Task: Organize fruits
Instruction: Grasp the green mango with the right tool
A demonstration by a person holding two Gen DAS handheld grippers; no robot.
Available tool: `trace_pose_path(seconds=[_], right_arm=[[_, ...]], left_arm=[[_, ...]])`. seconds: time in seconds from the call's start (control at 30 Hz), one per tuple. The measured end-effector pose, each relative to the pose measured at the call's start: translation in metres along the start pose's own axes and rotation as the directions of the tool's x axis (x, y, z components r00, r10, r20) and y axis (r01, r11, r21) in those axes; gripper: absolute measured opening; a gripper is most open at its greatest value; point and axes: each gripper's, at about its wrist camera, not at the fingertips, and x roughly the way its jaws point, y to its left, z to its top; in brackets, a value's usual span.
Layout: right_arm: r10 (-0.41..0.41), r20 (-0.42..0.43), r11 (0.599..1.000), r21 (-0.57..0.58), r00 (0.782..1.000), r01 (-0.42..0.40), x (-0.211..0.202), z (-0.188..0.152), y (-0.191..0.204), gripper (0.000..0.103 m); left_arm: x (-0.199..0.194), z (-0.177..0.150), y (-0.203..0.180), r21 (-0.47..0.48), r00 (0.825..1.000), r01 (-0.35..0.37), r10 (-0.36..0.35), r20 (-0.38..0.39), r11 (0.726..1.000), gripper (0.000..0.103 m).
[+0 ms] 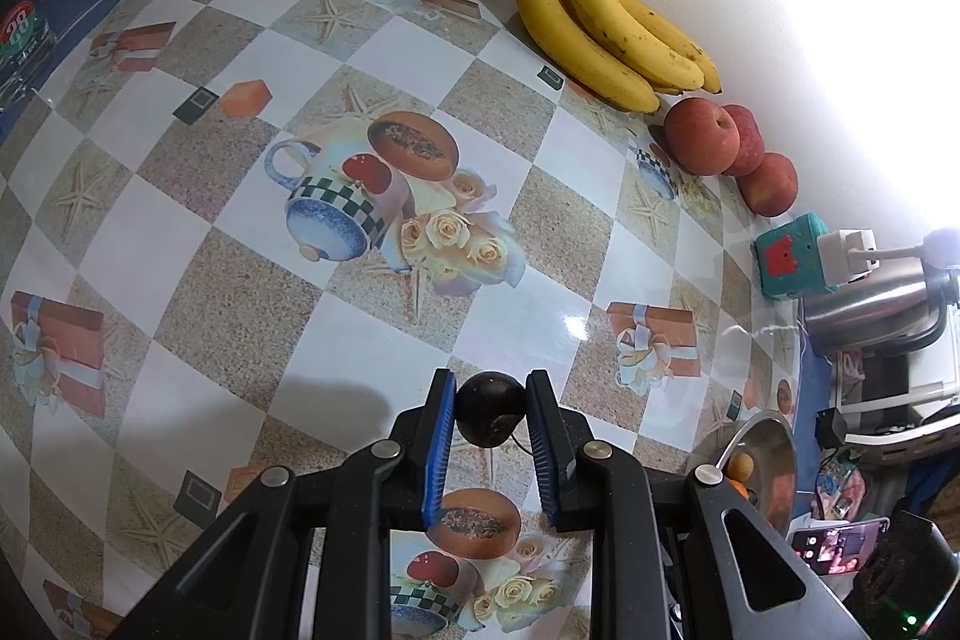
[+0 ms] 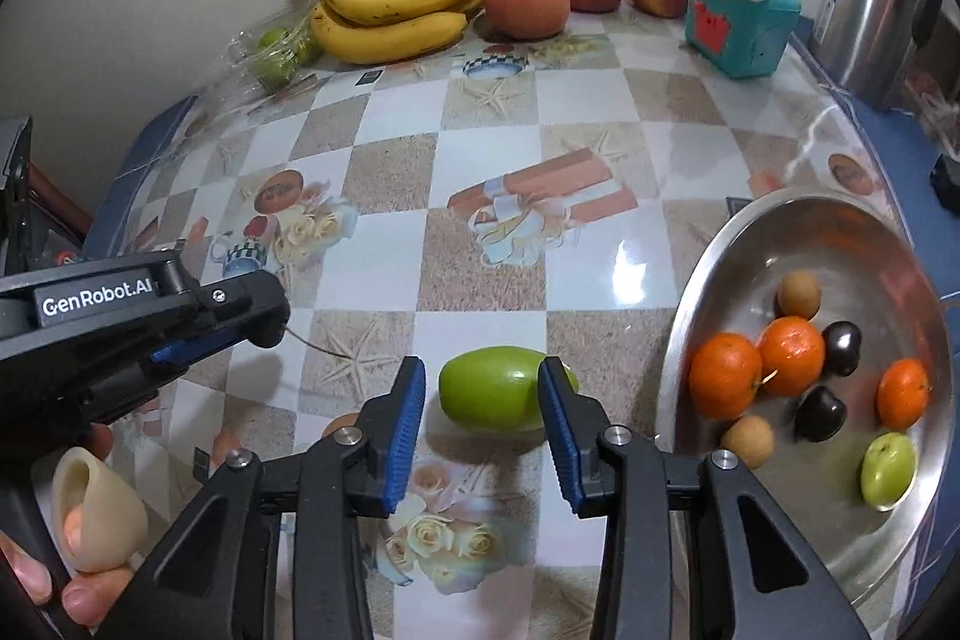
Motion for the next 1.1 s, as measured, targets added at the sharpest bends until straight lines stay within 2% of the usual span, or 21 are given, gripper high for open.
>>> trace_pose_path(seconds=[0.1,0.33,0.47,0.7,0.93,1.1], right_arm=[[-0.01,-0.012,1.0,0.016,1.0,0.01,0.005,0.0,-0.004,0.056],[-0.022,-0.032,1.0,0.006,0.999,0.022,0.016,-0.001,-0.005,0.061],[-0.071,-0.044,0.997,-0.027,0.997,0.07,0.024,-0.003,-0.002,0.062],[-0.084,-0.06,0.996,-0.029,0.995,0.083,0.034,-0.006,-0.002,0.062],[-0.08,-0.052,0.997,-0.014,0.995,0.08,0.031,-0.005,-0.003,0.059],[-0.035,-0.014,0.999,0.032,0.999,0.035,0.011,-0.005,-0.01,0.059]], left_arm=[[0.0,0.0,0.001,-0.003,1.0,0.0,0.0,-0.001,1.0,0.026],[0.001,0.0,0.0,-0.003,1.0,-0.001,0.001,-0.005,1.0,0.025],[0.003,0.001,0.001,-0.007,1.0,-0.002,0.002,-0.008,1.0,0.025],[0.005,0.0,0.001,-0.009,1.0,-0.004,0.004,-0.013,1.0,0.025],[0.004,0.0,0.0,-0.006,1.0,-0.005,0.005,-0.01,1.0,0.025],[0.0,-0.001,-0.005,0.009,1.0,0.007,-0.007,-0.005,1.0,0.026]])
